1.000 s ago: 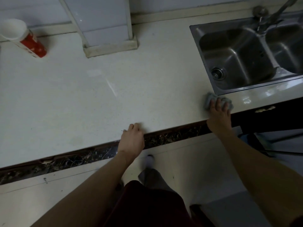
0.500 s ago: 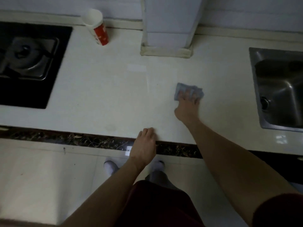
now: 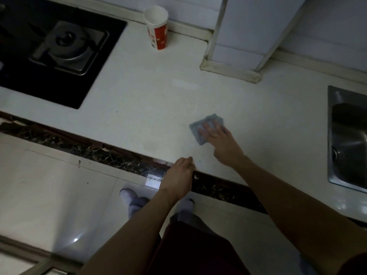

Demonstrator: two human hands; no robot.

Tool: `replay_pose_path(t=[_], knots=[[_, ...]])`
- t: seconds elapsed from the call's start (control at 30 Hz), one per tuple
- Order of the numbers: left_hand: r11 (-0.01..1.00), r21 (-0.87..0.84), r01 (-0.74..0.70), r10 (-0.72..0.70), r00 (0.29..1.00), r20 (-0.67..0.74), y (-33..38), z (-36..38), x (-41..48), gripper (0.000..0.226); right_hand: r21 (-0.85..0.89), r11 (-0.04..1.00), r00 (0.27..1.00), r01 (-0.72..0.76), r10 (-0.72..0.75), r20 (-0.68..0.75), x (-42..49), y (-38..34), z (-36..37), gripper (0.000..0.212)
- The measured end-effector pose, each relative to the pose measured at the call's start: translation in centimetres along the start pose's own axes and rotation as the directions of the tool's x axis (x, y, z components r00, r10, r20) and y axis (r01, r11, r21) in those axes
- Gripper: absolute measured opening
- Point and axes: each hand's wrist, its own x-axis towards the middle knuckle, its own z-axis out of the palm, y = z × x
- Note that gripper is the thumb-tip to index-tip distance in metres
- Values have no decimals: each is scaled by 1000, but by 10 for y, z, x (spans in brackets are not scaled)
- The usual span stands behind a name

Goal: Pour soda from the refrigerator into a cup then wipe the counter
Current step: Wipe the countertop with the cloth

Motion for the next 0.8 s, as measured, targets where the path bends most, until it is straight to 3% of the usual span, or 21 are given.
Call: replay_pose_path(t=[0.17, 0.3, 0.4, 0.5, 0.6, 0.8], knots=[[998, 67, -6, 2, 998, 63, 8, -8, 12, 30, 65, 923, 924, -379, 381, -31, -71, 38, 5, 79], [994, 111, 23, -32, 996, 83, 16, -13, 21, 29, 159, 830, 836, -534, 547, -47, -95, -5, 16, 80], [992, 123, 13, -25, 995, 99, 13, -12, 22, 30, 165, 868, 881, -469, 474, 15, -78, -53, 21, 83], [993, 116, -25, 13, 995, 102, 3, -9, 20, 33, 105, 952, 958, -286, 282, 49, -36, -75, 17, 69], [989, 132, -74, 61, 993, 98, -6, -9, 17, 31, 80, 986, 981, -149, 136, 141, 11, -71, 3, 72], [974, 165, -154, 148, 988, 51, -3, -14, 29, 27, 7, 995, 987, -98, 96, 128, 87, -43, -29, 74]])
